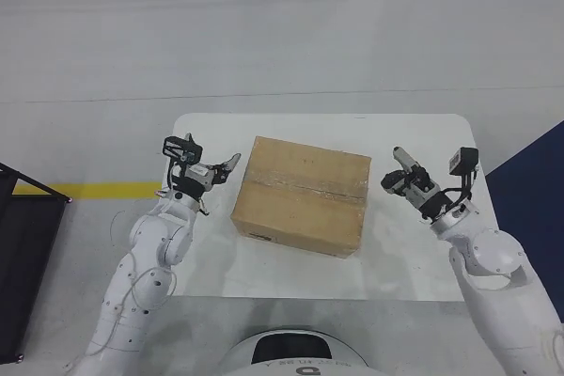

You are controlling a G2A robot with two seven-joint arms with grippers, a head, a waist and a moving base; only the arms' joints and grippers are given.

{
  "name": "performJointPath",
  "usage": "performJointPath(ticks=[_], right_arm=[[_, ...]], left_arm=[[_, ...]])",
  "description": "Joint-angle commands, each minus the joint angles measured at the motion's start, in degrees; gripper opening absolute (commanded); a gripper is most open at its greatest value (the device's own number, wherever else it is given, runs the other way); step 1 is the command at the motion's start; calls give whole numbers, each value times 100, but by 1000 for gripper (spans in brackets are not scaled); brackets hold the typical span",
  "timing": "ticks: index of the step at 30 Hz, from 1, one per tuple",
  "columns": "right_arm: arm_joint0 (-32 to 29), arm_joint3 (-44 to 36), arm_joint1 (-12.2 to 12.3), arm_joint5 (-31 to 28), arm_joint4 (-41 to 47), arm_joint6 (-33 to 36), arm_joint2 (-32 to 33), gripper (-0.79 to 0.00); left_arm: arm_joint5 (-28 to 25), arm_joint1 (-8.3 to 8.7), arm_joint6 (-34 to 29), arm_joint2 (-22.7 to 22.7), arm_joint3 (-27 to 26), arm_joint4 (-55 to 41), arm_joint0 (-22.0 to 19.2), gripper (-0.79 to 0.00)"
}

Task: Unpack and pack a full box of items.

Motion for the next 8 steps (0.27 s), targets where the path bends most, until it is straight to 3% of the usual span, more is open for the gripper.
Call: performJointPath(ticks=[1,8], right_arm=[[50,29,-19,86,-109,-287,-54,0],[172,273,-59,86,-103,-447,-161,0]], left_arm=[[100,7,12,-165,62,-155,45,0],[223,29,74,-534,215,-493,175,-1]])
